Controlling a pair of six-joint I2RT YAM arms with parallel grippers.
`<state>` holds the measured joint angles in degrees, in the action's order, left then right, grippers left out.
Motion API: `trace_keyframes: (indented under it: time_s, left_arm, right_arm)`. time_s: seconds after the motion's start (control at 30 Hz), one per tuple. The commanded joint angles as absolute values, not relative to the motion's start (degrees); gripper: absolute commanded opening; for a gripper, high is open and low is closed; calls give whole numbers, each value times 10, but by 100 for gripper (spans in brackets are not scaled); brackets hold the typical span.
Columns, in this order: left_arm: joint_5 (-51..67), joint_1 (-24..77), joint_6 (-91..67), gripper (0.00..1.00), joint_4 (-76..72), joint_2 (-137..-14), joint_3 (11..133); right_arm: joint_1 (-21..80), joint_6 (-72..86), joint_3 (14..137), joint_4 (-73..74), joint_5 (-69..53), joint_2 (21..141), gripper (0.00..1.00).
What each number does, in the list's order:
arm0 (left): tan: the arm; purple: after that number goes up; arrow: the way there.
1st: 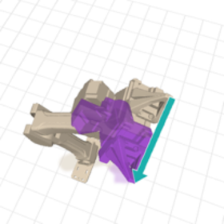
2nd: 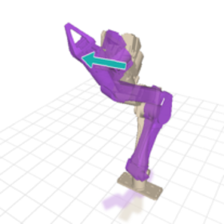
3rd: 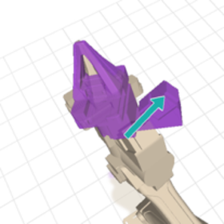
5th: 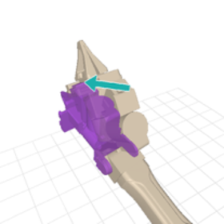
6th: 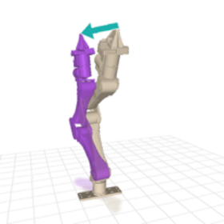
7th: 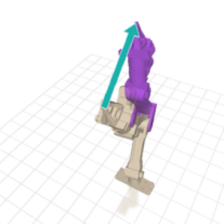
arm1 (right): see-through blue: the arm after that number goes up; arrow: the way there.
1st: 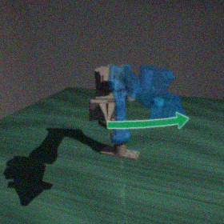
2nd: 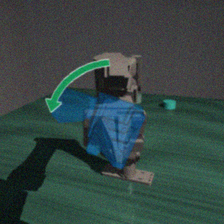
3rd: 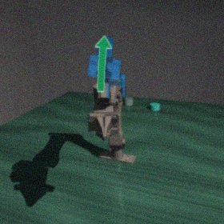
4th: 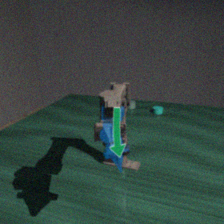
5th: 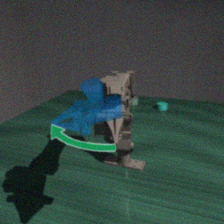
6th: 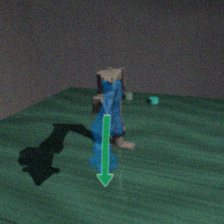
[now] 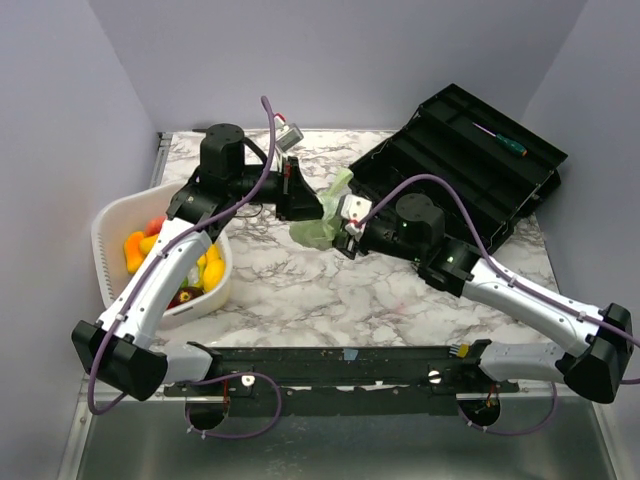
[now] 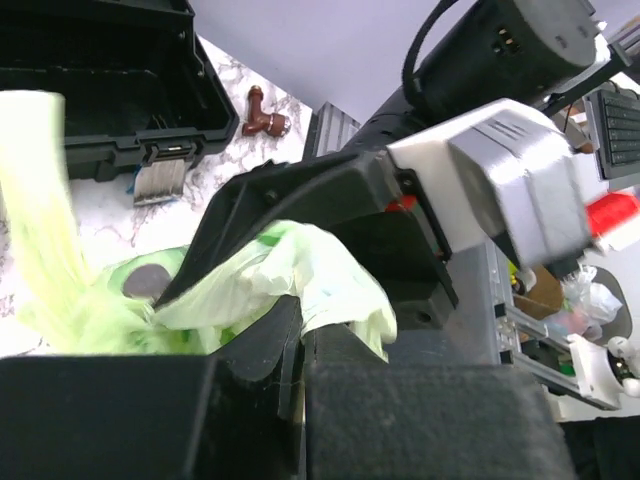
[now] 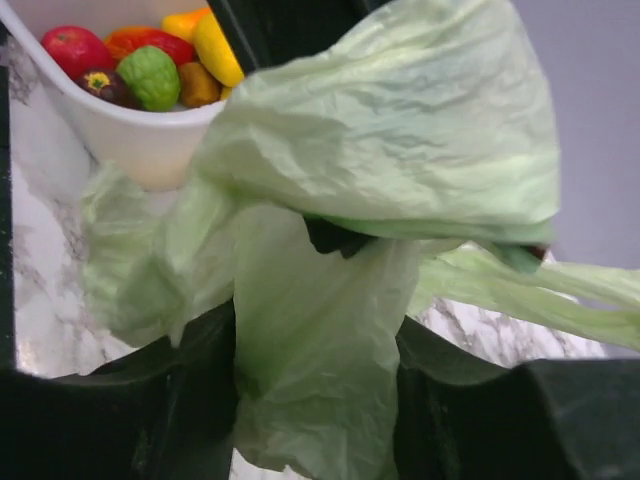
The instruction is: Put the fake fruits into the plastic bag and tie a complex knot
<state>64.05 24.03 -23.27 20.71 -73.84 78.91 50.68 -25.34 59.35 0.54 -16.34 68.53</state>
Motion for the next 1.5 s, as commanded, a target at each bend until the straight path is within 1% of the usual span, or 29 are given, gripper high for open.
trace_keyframes:
  time_s: [0.0,0.03,0.07,0.17,0.2,0.23,0.27,0.3,0.33,0.37,0.43,0.47,0.57,0.67,0.73,0.77,0.8,0.83,0.87,0.9,0.93,0.97,1.03,1.1,1.17,1.3,1.4,1.43,1.47]
  left_arm:
    - [695,241,-304,0,138,-701,792]
    - [693,240,-314,0,133,-698,795]
    - [690,240,-319,0,130,-695,799]
    - [645,225,-279,0,167,-685,833]
    - [619,215,-254,17,190,-682,846]
    - [595,200,-218,43,224,-679,859]
    - [572,182,-180,72,261,-677,869]
    - [550,165,-145,92,295,-675,873]
    - [553,144,-117,98,315,-675,868]
    - [559,133,-76,98,348,-676,866]
    - [551,132,-6,98,404,-670,849]
    - [555,139,16,99,410,-658,829]
    - [546,176,40,98,363,-608,752]
    - [514,225,74,98,330,-582,720]
    - [498,242,83,93,321,-590,717]
    - [496,246,90,87,324,-596,717]
    - [497,250,101,78,331,-601,717]
    - [497,252,109,66,338,-604,714]
    - [499,252,108,56,340,-606,708]
    - [503,248,104,39,341,-606,701]
    - [509,234,95,16,338,-606,689]
    - [519,215,69,0,322,-606,673]
    - [575,155,-5,0,273,-606,627]
    - [592,108,-43,0,248,-610,589]
    - [585,80,-66,0,229,-614,561]
    - [600,42,-132,0,184,-631,518]
    - [615,25,-144,0,176,-634,505]
    - [614,22,-138,2,177,-630,501]
    - [613,19,-129,6,180,-625,501]
  right_arm:
    - [507,-225,540,-15,-117,662,31]
    - [508,-216,534,-13,-116,655,8]
    - [507,-209,526,-12,-110,646,1]
    - [507,-200,511,-5,-102,617,1]
    - [507,-195,510,-5,-99,608,1]
    - [505,-192,509,-2,-106,597,1]
    - [503,-190,512,-1,-115,587,1]
    - [503,-185,514,-1,-124,577,1]
    - [503,-179,516,-1,-131,566,1]
    - [503,-173,518,-1,-136,560,1]
    - [503,-156,524,14,-141,553,1]
    - [503,-146,529,15,-146,552,1]
    - [503,-115,547,19,-179,560,1]
    - [503,-80,569,26,-234,577,1]
    - [503,-54,577,18,-263,582,1]
    - [503,-40,584,15,-272,585,1]
    - [503,-32,591,14,-278,587,1]
    - [503,-21,598,12,-278,588,1]
    - [503,-13,604,10,-272,588,1]
    - [503,-5,609,10,-264,586,1]
    - [503,-2,614,11,-258,583,2]
    - [502,-2,617,12,-249,581,3]
    - [500,17,623,19,-232,575,5]
    - [496,22,630,27,-220,570,7]
    - [492,26,638,32,-211,569,1]
    - [477,42,656,34,-183,570,1]
    - [451,59,666,33,-183,571,1]
    - [443,65,667,33,-183,572,1]
    - [435,70,667,32,-185,572,1]
